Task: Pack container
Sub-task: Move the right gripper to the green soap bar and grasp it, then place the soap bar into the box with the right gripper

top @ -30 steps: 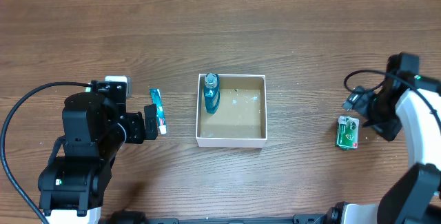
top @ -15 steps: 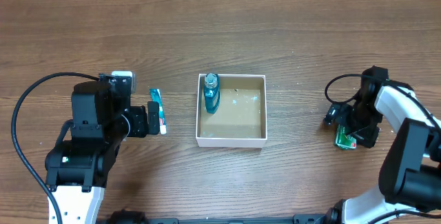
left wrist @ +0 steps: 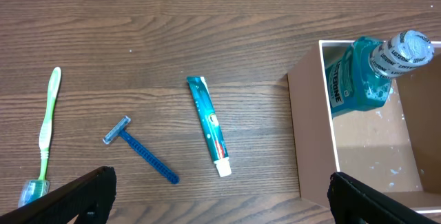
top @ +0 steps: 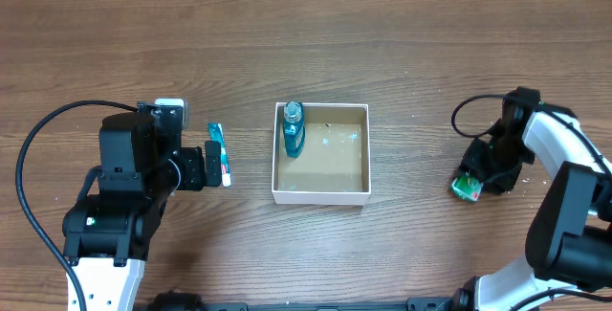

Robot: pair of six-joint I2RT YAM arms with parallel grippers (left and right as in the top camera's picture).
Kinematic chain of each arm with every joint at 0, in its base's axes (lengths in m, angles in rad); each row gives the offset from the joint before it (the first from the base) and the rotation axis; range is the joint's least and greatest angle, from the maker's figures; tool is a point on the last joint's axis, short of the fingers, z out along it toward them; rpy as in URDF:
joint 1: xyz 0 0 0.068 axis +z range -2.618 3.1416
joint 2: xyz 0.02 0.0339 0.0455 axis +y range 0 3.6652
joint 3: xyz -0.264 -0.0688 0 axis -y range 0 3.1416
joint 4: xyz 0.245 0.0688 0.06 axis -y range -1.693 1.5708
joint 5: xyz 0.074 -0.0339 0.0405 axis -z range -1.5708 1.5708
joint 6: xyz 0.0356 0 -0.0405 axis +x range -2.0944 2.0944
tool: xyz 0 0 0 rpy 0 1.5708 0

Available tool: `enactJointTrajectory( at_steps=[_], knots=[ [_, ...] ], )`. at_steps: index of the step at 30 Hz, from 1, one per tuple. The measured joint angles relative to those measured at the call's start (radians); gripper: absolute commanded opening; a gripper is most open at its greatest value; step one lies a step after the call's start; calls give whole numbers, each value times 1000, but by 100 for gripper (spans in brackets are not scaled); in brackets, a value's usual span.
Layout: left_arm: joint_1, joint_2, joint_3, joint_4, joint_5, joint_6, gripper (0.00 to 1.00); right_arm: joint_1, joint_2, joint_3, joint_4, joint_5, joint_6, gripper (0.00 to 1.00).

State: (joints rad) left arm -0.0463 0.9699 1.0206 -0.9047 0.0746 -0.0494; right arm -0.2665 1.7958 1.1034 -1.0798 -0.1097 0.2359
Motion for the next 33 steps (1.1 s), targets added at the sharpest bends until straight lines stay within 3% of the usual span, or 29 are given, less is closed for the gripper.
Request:
enactJointTrajectory(
  at_steps=[7, 12, 14, 19, 28, 31, 33],
  knots=[
    [0, 0, 0, 3, 0, 0, 100, 73, -111, 359, -211, -34, 27, 11],
    [0, 0, 0, 6, 0, 0, 100, 410, -378, 473, -146, -27, 44, 6],
    [0, 0, 0, 6, 0, 0, 100, 520, -401, 474, -127, -9, 59, 4],
    [0, 0, 0, 6, 0, 0, 100, 739, -273, 474, -53, 39, 116, 4],
    [0, 0, 0, 7, 0, 0, 100, 787, 100, 464, -9, 54, 130, 4],
    [0, 0, 0, 7, 0, 0, 100, 787, 162, 464, 6, 45, 130, 18],
    [0, 0, 0, 7, 0, 0, 100, 787, 183, 463, 14, 42, 130, 40]
  ],
)
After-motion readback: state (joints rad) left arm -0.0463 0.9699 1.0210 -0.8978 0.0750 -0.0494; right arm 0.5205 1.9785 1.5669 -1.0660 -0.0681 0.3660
